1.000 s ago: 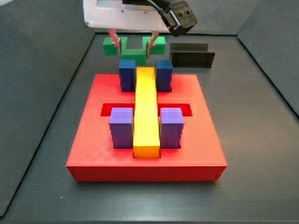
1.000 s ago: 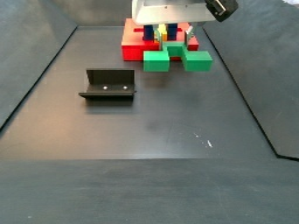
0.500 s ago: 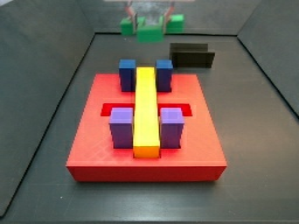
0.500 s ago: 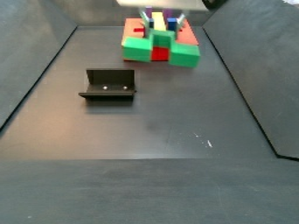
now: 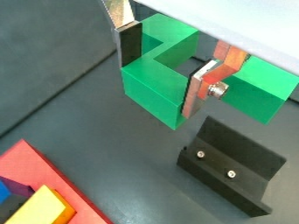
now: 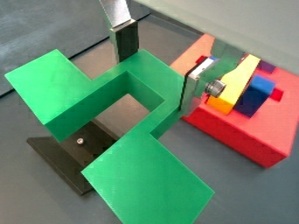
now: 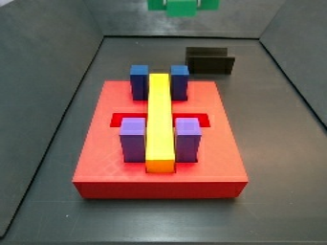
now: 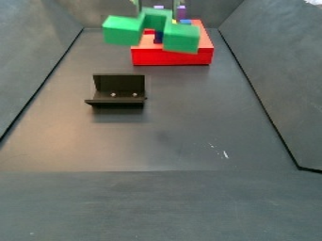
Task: Pick up the green object. Move up. Place the green object on the fixture. Regrasp the green object. Move to above the board. Insert the green object.
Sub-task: Place the green object on the fixture.
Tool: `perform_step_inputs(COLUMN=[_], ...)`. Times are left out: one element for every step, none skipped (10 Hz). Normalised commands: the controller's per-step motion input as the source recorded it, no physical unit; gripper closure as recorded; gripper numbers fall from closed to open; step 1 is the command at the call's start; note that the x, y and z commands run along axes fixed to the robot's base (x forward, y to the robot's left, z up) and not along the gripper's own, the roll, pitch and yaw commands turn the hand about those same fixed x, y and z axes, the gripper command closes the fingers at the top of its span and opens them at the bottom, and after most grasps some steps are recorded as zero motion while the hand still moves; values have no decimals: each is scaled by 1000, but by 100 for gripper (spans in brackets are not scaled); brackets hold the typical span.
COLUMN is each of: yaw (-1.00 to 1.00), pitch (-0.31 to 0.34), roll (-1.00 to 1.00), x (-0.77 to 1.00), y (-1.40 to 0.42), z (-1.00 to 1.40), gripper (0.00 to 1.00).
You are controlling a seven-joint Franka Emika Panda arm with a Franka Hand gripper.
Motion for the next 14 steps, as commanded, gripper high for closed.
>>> perform_step_inputs(yaw=[9,0,0,0,0,0,14,100,80,0,0,0,0,-60], pitch=[560,411,20,0,0,140,343,611,777,891,797,466,103,0], roll=[-374,-494,-800,-940,-963,-860,-729,-497,-471,-549,-717,-711,-540,-606], x=[843,877,840,757,711,580,546,520,480,557,583,714,931,906], y=[3,29,177,226,263,354,351,194,200,171,63,129,186,237], z=[226,0,0,0,0,0,-60,-89,-169,-143,-43,-71,-174,-109], gripper=[100,100,100,100,100,100,100,100,100,100,100,100,100,100])
